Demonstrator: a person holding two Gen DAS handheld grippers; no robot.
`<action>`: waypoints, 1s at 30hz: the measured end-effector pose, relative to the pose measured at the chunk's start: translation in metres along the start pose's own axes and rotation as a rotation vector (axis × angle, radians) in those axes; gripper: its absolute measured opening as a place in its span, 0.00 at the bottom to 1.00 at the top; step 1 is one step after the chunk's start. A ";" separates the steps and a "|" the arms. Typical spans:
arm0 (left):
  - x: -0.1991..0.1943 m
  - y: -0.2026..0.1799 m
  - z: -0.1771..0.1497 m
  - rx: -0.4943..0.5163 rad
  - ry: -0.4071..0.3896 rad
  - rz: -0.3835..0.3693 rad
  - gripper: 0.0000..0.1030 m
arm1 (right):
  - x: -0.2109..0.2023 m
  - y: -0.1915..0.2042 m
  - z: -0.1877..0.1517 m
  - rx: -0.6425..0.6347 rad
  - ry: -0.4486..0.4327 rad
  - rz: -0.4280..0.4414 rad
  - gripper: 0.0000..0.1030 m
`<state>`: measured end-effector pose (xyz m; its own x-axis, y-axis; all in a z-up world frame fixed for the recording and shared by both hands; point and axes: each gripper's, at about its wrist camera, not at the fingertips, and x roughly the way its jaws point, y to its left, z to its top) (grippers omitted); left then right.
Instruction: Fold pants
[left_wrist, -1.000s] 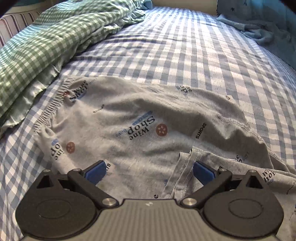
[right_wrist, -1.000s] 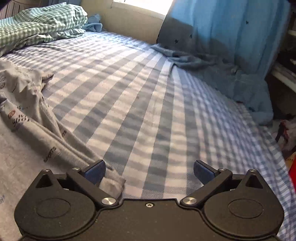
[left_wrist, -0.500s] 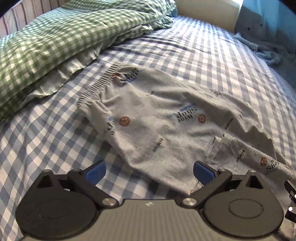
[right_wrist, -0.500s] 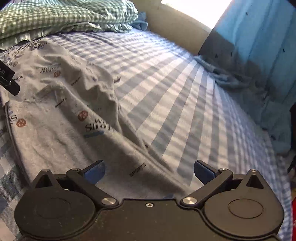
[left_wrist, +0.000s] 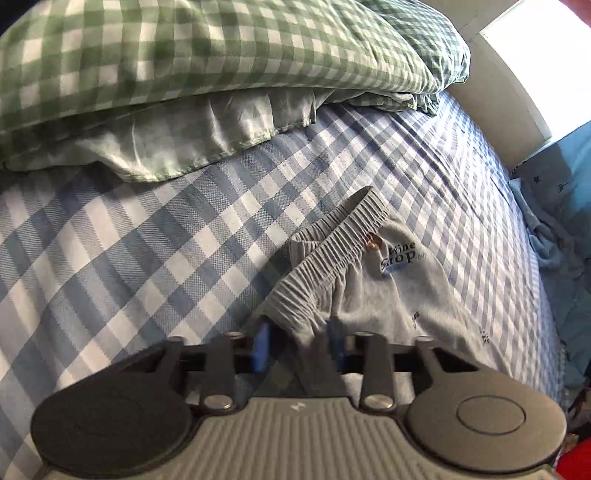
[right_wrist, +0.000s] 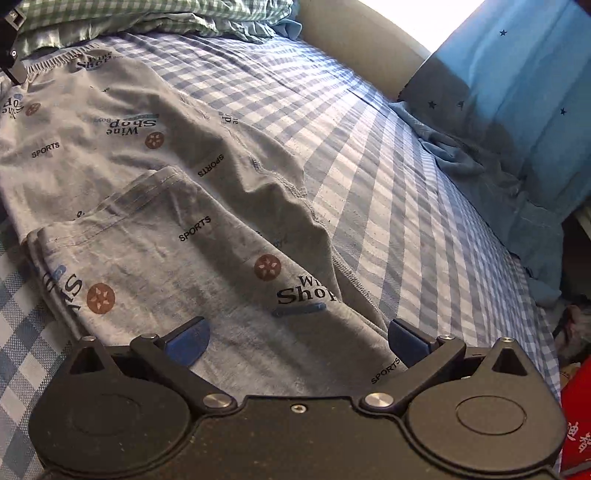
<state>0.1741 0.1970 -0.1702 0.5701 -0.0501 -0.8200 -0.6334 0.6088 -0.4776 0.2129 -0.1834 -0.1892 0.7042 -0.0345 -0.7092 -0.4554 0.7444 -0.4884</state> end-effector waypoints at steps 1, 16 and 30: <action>0.000 0.000 0.002 -0.003 -0.005 0.009 0.12 | 0.000 0.001 0.001 -0.006 0.007 -0.009 0.99; 0.016 -0.027 0.010 0.411 -0.088 0.020 0.08 | 0.000 0.007 0.005 0.022 0.048 -0.065 0.99; 0.012 0.025 0.023 0.149 -0.054 -0.150 0.50 | -0.001 -0.007 0.099 0.056 -0.241 0.190 0.99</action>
<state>0.1766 0.2298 -0.1847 0.6819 -0.1094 -0.7232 -0.4570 0.7083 -0.5380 0.2695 -0.1229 -0.1352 0.7214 0.2629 -0.6407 -0.5652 0.7581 -0.3253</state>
